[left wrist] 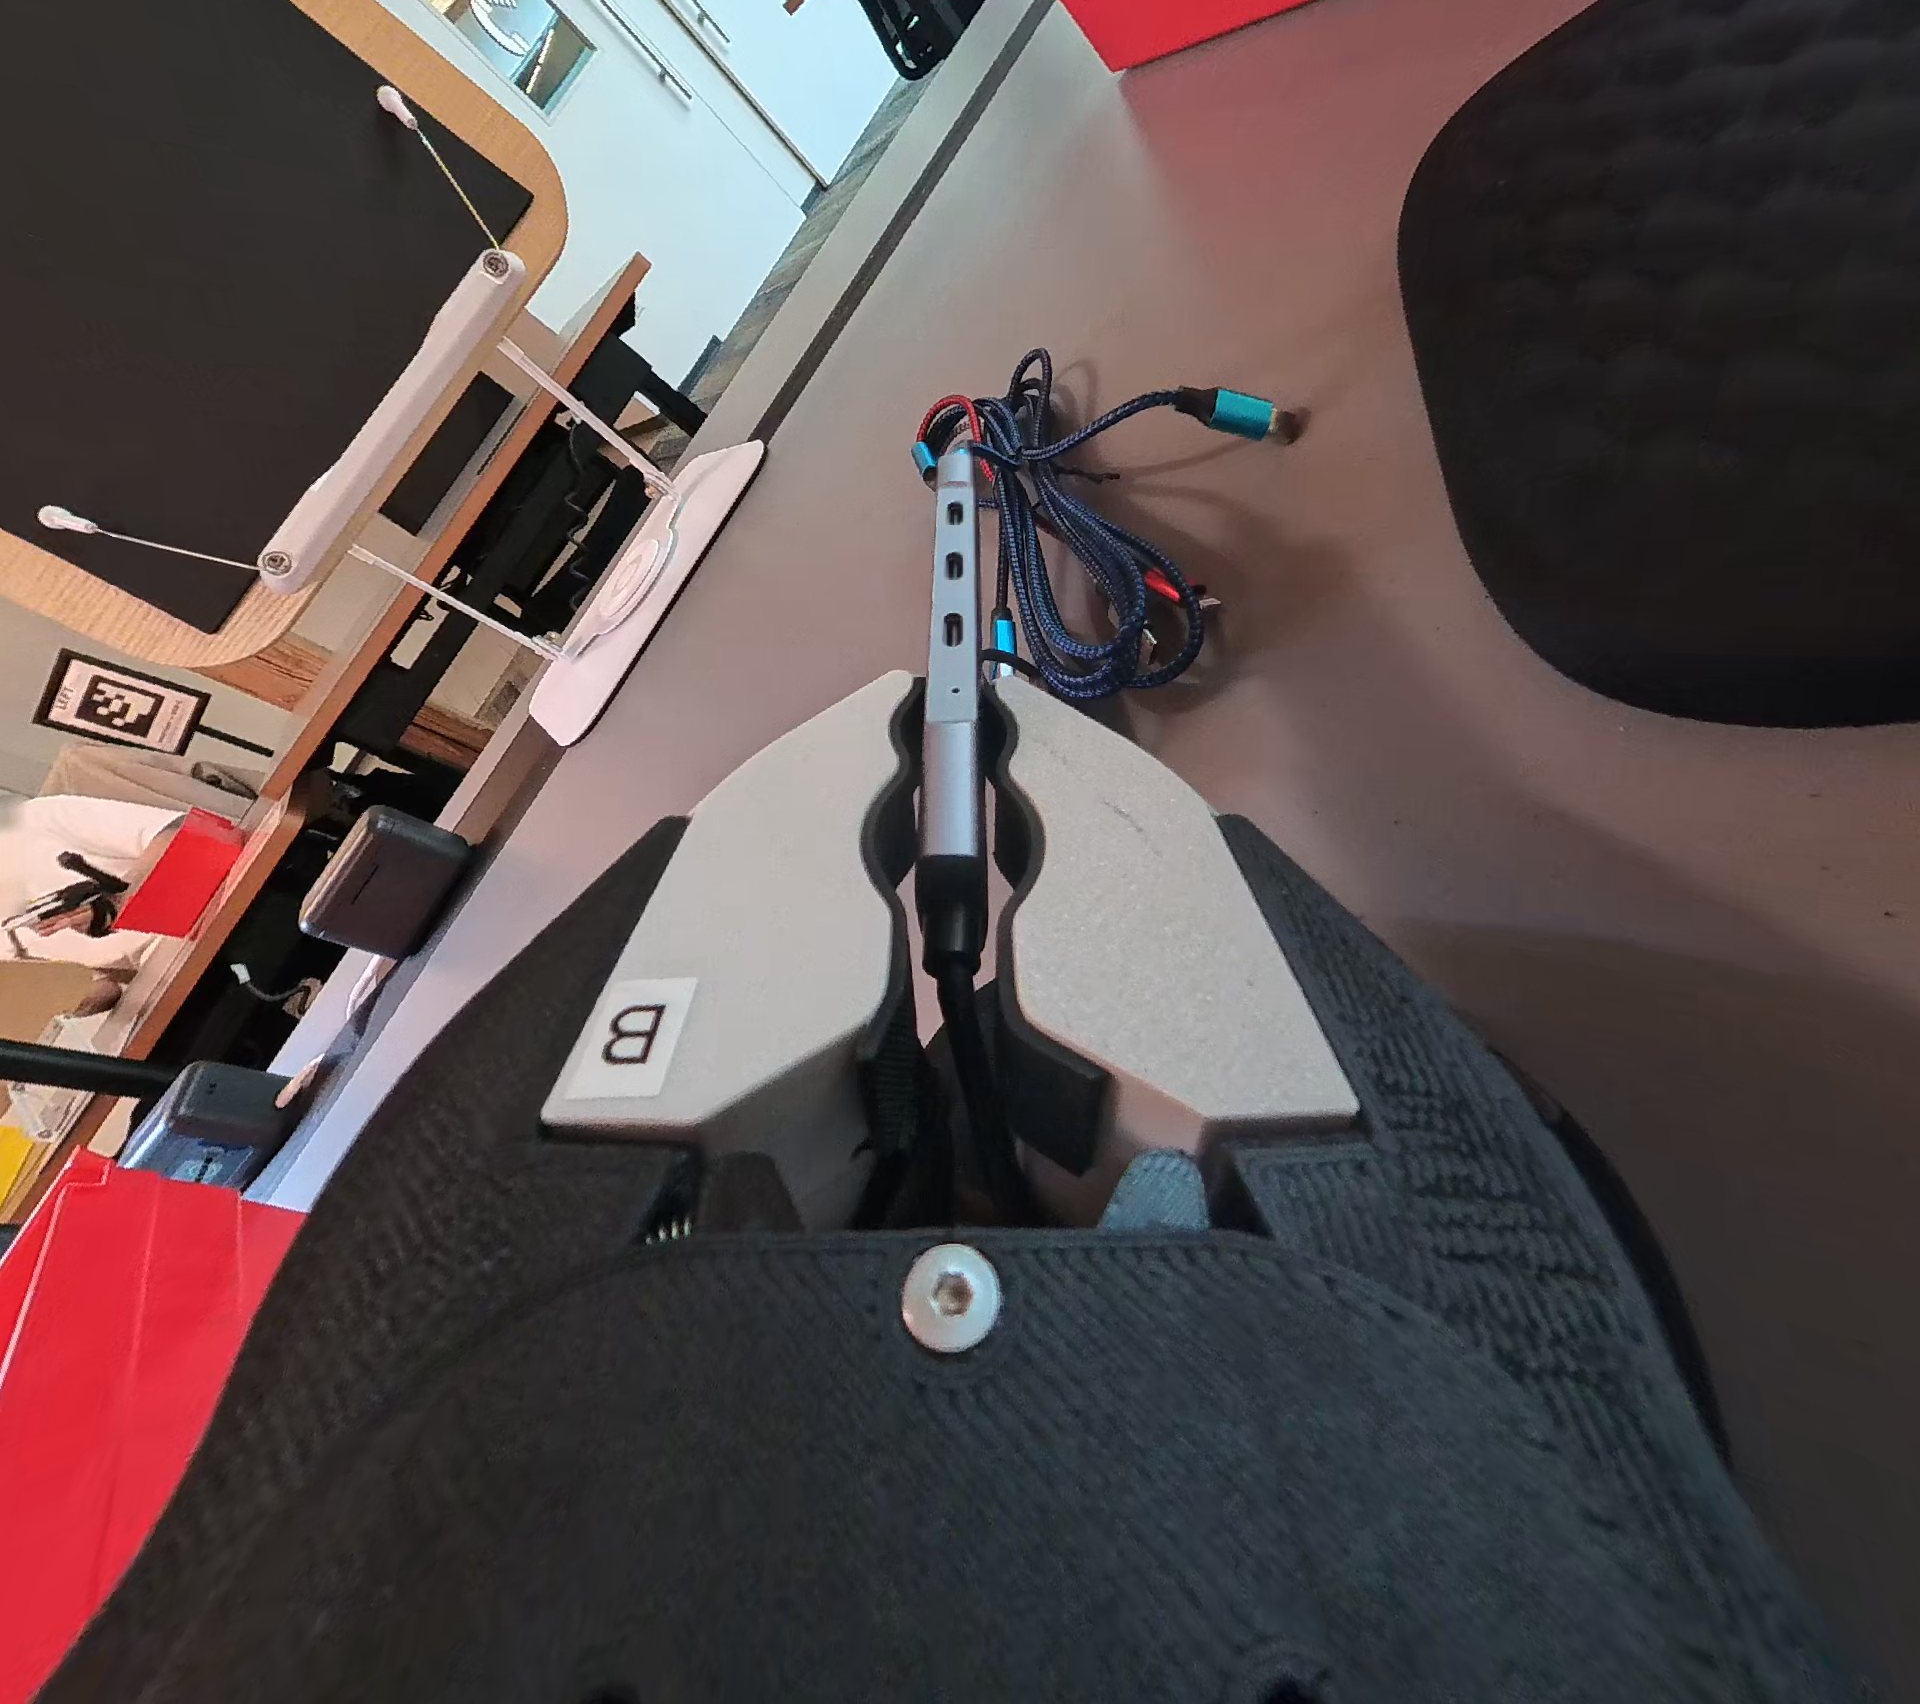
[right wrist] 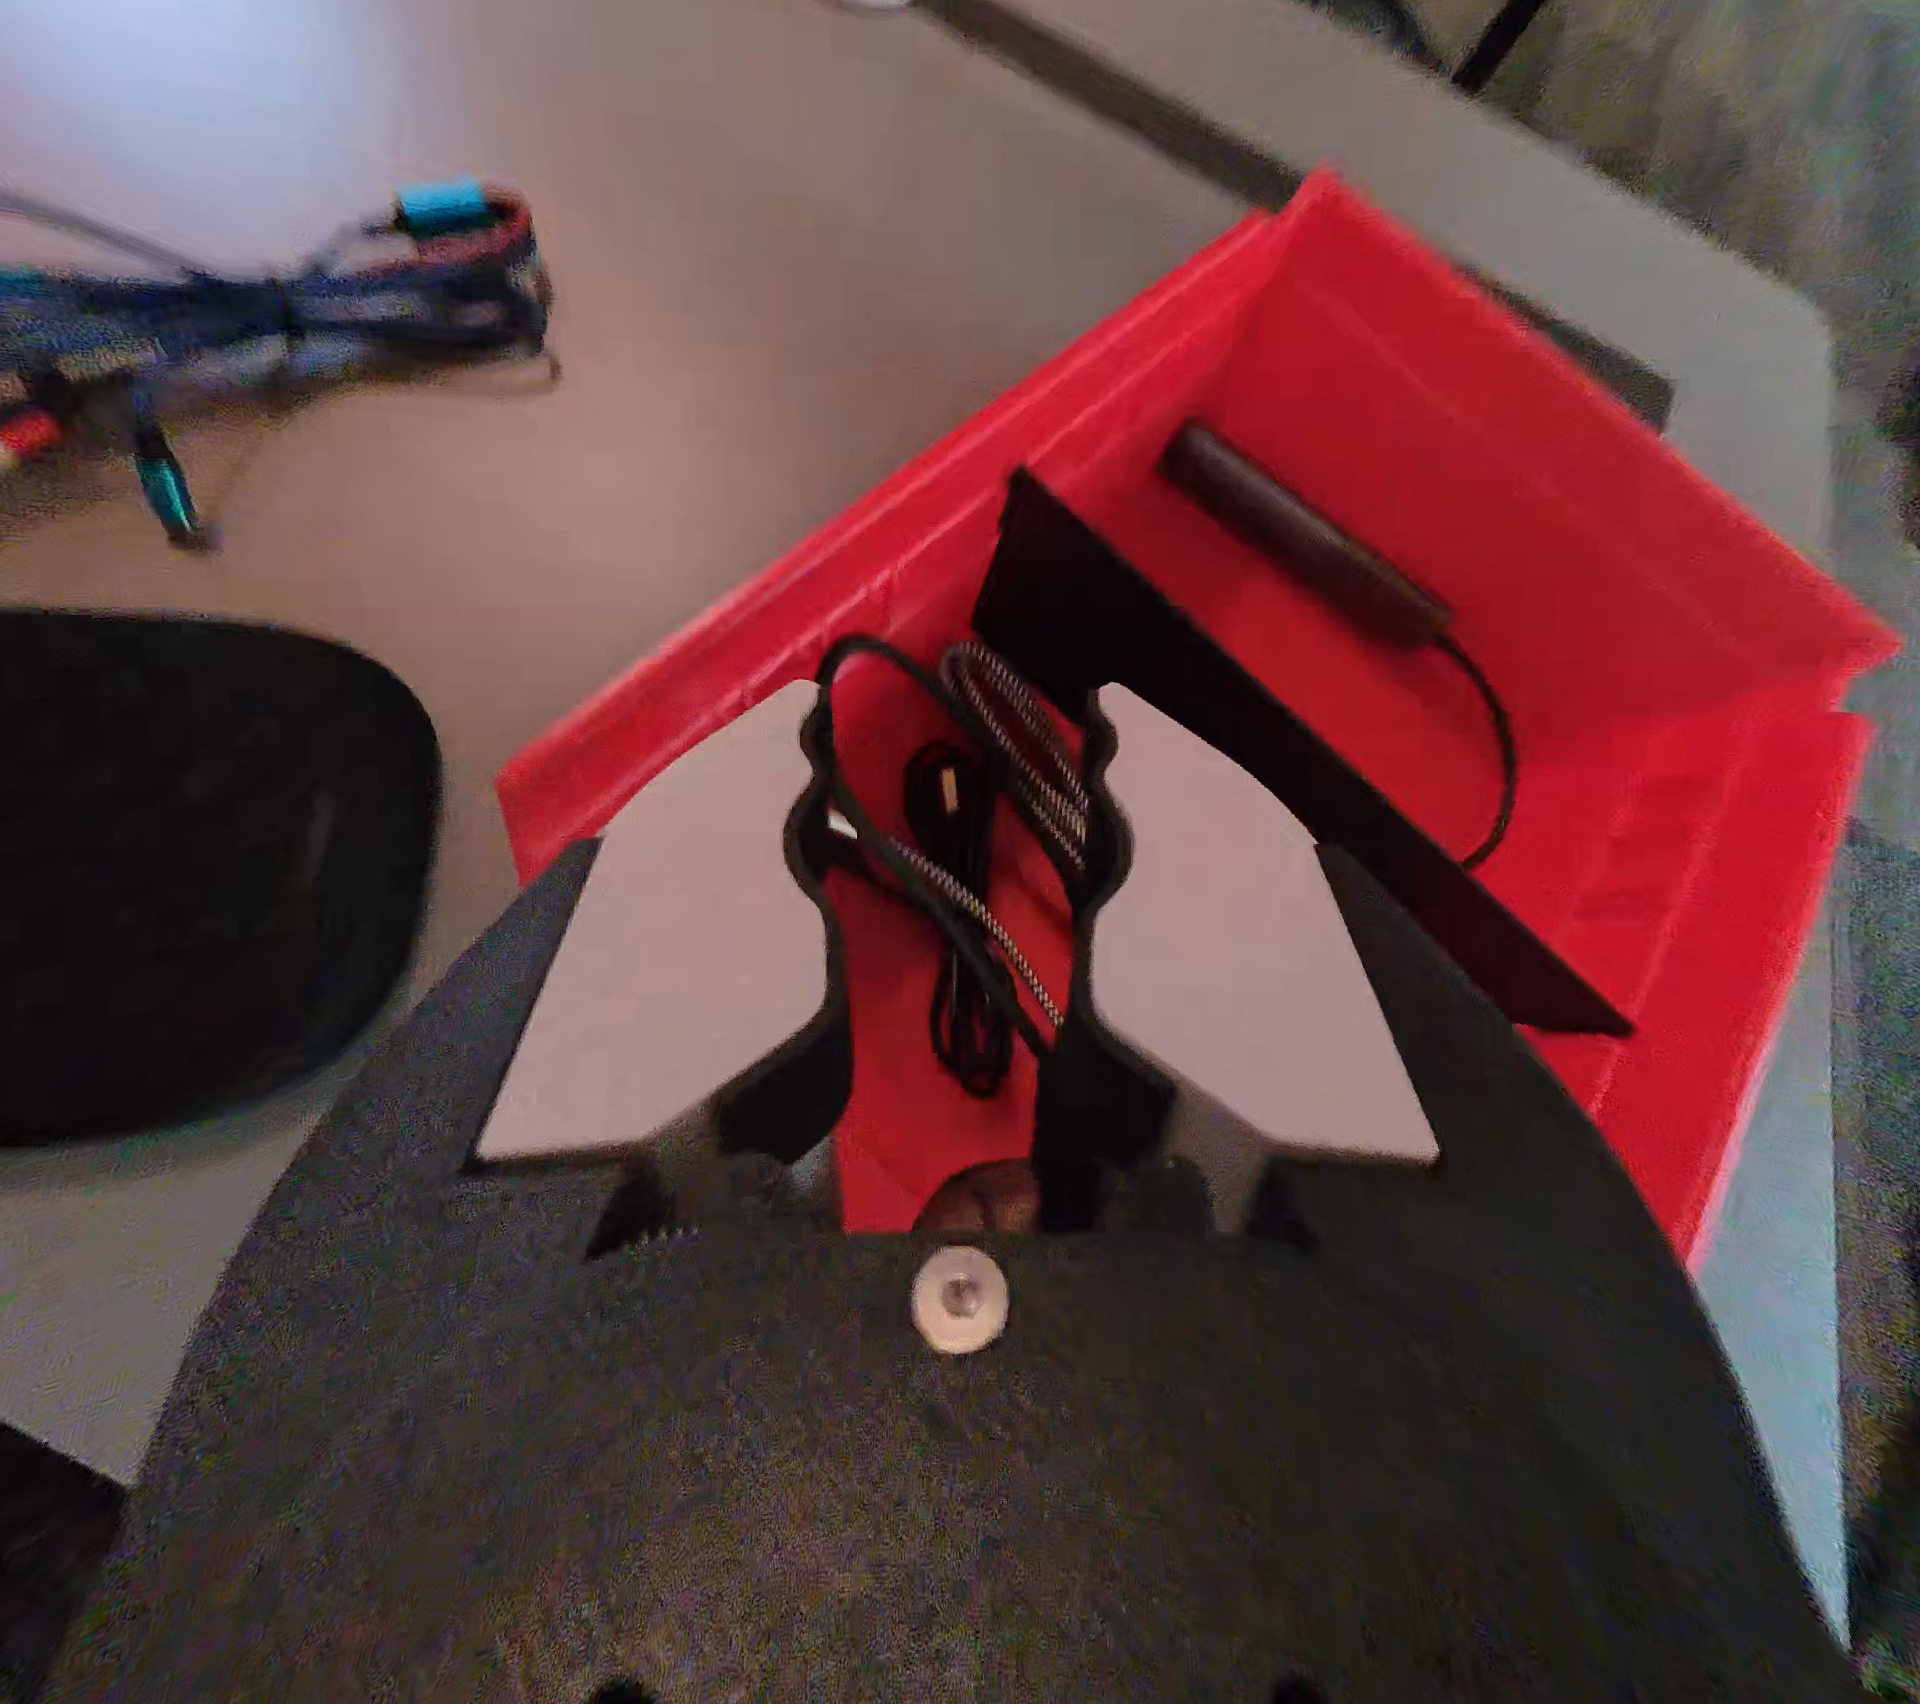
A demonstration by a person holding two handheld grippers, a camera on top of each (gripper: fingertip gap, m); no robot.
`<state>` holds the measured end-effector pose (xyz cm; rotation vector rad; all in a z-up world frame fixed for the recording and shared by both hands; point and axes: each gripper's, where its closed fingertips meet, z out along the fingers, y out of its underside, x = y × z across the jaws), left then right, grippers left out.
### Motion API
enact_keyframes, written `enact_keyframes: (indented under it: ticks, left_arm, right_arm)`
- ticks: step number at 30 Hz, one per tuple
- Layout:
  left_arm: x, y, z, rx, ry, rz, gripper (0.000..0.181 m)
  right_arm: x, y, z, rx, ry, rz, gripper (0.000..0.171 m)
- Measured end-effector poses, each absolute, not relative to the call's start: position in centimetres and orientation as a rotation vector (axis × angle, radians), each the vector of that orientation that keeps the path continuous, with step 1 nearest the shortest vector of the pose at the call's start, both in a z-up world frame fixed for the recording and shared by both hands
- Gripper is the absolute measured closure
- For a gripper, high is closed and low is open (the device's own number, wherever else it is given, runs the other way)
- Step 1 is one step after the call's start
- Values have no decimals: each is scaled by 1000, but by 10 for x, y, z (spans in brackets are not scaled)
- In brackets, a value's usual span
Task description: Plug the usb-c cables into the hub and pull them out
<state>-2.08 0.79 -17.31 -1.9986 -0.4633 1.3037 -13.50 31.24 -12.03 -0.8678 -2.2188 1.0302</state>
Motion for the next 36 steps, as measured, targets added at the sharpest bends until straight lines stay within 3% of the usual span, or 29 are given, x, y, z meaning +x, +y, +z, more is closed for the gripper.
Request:
enact_keyframes:
  ticks: [5, 11, 15, 19, 24, 26, 28, 29, 32, 36]
  left_arm:
    - [-18, 8, -165, -1939, -506, 1170, 172]
    - [-8, -4, -127, -1661, -590, 850, 172]
    - [7, -8, -109, -1642, -461, 780, 172]
    - [20, -6, -102, -1681, -370, 752, 172]
    - [35, 2, -97, -1610, -398, 430, 172]
    - [39, 3, -100, -1595, -421, 294, 172]
    - [38, 1, -103, -1586, -439, 227, 172]
    - [35, 0, -104, -1591, -454, 232, 171]
    - [8, -27, -79, -1486, -529, 630, 139]
    - [15, -38, -43, -1573, -387, 1214, 132]
  right_arm:
    - [-80, 251, -41, -492, -1882, 1530, 114]
    - [-15, 138, -79, -47, -1973, 1549, 130]
    - [-14, 98, -74, 174, -1787, 1288, 142]
    - [-6, 59, -75, 448, -1652, 1009, 143]
    - [-2, 34, -88, 614, -1525, 835, 143]
    - [-1, 32, -85, 607, -1494, 841, 160]
    - [-1, 32, -91, 599, -1561, 833, 161]
    - [-4, 32, -97, 573, -1626, 824, 161]
    - [-18, 40, -118, 453, -1806, 792, 162]
    - [-27, 46, -141, 255, -2053, 836, 162]
